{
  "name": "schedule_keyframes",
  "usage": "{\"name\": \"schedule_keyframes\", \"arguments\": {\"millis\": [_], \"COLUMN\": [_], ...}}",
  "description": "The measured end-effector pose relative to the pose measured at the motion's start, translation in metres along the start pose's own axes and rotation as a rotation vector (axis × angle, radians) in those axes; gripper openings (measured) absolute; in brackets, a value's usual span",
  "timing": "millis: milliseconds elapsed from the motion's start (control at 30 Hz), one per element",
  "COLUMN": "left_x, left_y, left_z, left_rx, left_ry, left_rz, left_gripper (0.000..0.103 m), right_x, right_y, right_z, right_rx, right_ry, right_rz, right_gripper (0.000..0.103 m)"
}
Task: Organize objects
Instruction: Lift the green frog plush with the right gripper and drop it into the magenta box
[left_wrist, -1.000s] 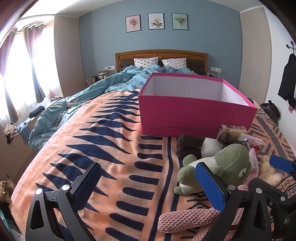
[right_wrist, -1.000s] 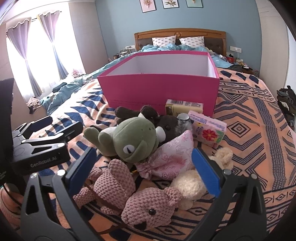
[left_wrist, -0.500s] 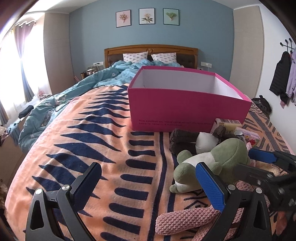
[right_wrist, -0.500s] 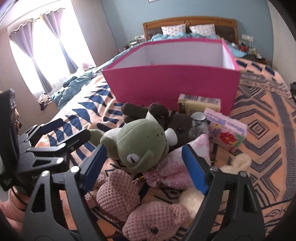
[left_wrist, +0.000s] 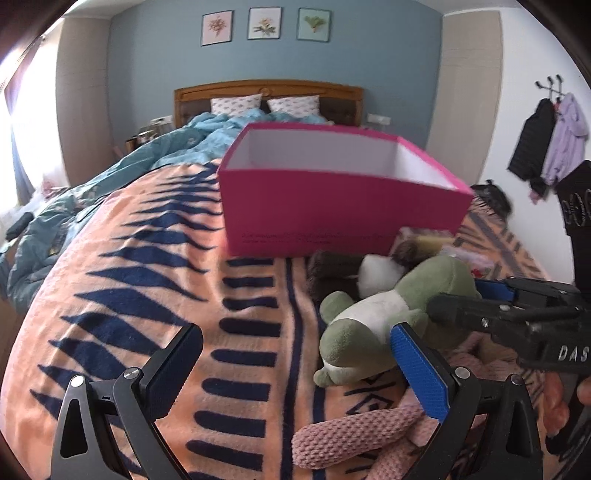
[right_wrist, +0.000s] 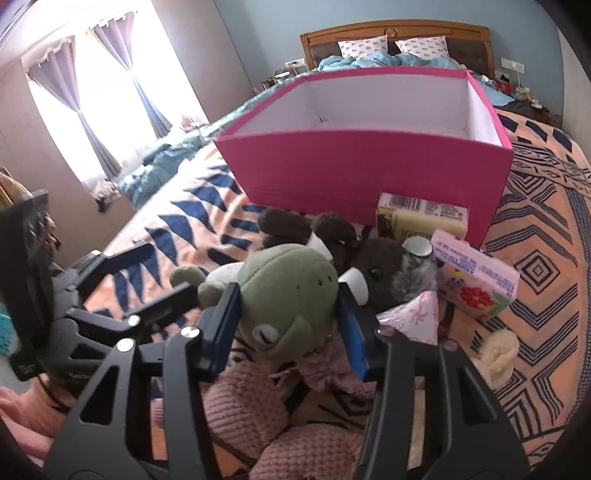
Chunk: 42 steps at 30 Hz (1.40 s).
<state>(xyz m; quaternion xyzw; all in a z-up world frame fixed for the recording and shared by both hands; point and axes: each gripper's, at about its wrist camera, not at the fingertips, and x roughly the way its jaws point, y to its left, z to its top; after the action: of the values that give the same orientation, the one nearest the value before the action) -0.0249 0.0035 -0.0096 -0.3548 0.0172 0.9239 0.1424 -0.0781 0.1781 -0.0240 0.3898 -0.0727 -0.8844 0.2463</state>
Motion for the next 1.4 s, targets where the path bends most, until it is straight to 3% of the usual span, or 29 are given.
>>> {"name": "schedule_keyframes", "arguments": {"millis": [367,633,733,800,1133,1233,1400], "left_x": [-0.027,-0.007,0.001,0.007,0.033,0.052,0.103], "left_y": [0.007,0.002,0.002,0.004,0.011,0.012,0.015], "left_z": [0.048,0.094,0.107,0.117,0.176,0.185,0.175], "left_rx": [0.013,0.057,0.067,0.059,0.067,0.076,0.081], "left_ry": [-0.058,-0.055,-0.056,-0.05,-0.09,-0.078,0.034], "left_rz": [-0.2,-0.255,-0.248,-0.26,-0.201,-0.2,-0.175], "left_gripper": [0.103,0.098,0.094,0.085,0.079,0.079,0.079], "right_x": [-0.049,-0.042,-0.038,-0.035,-0.024,-0.003,0.049], "right_y": [0.009,-0.005,-0.008,-0.009,-0.017,-0.028,-0.065], "right_z": [0.048,0.102,0.121,0.131,0.19,0.196,0.187], "right_rx": [-0.013,0.039,0.042,0.04,0.017,0.031,0.135], "right_ry": [-0.146,-0.203,-0.217,-0.218,-0.26,-0.218,-0.103], "right_rz": [0.055,0.113,0.126,0.136,0.128,0.124,0.147], "right_gripper": [0.052,0.052,0.052,0.052,0.052,0.052,0.052]}}
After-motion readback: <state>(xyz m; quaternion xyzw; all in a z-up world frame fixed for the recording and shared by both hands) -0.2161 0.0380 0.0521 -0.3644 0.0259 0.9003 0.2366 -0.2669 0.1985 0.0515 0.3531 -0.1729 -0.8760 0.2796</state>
